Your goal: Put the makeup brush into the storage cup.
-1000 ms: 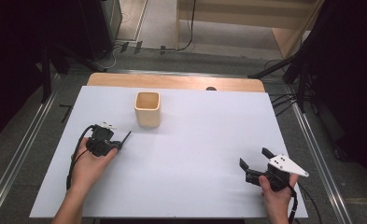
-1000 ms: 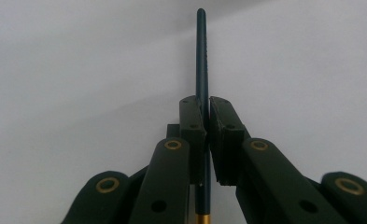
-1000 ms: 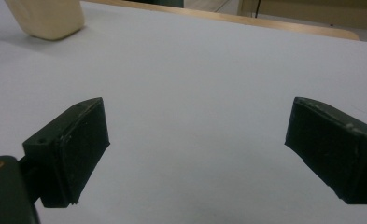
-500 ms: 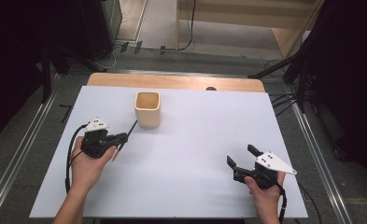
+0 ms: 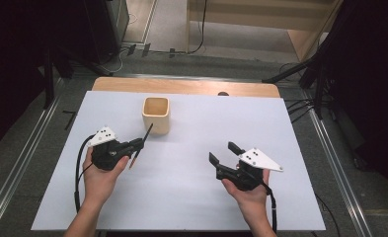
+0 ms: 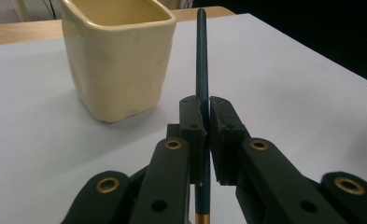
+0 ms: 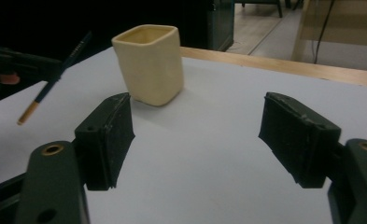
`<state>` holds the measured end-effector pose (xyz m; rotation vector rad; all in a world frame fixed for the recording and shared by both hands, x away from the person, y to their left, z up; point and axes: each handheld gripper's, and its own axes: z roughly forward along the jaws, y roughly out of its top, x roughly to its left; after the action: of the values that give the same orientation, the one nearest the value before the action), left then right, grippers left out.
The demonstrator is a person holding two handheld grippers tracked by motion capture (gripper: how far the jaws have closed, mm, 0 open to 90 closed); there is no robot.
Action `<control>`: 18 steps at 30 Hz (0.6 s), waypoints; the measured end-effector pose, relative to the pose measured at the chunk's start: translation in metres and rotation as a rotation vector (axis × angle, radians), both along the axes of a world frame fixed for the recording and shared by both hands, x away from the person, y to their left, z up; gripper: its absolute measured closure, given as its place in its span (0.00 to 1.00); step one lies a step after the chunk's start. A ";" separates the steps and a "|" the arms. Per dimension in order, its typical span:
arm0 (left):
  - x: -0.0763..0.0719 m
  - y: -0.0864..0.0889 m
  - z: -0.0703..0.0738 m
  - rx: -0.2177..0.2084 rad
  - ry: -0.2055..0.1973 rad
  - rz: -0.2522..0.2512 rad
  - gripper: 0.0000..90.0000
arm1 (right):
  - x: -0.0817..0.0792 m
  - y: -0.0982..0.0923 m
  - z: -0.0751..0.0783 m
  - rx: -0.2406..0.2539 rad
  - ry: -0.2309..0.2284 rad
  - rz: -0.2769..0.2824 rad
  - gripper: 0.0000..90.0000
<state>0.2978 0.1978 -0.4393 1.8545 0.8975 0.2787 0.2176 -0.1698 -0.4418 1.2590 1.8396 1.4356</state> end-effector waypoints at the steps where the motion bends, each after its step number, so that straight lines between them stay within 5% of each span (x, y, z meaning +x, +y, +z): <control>1: 0.000 -0.001 0.000 -0.009 -0.004 -0.007 0.95 | 0.002 0.005 0.002 0.007 0.005 0.014 0.32; 10: -0.007 -0.016 -0.001 -0.045 -0.034 -0.059 0.95 | 0.017 0.042 0.008 0.087 0.039 0.073 0.42; 18: -0.013 -0.028 -0.004 -0.094 -0.059 -0.132 0.95 | 0.023 0.050 0.000 0.170 0.084 0.097 0.46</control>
<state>0.2852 0.1694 -0.4433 1.7997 0.7327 0.2046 0.2402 -0.1199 -0.4419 1.3458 1.8903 1.6439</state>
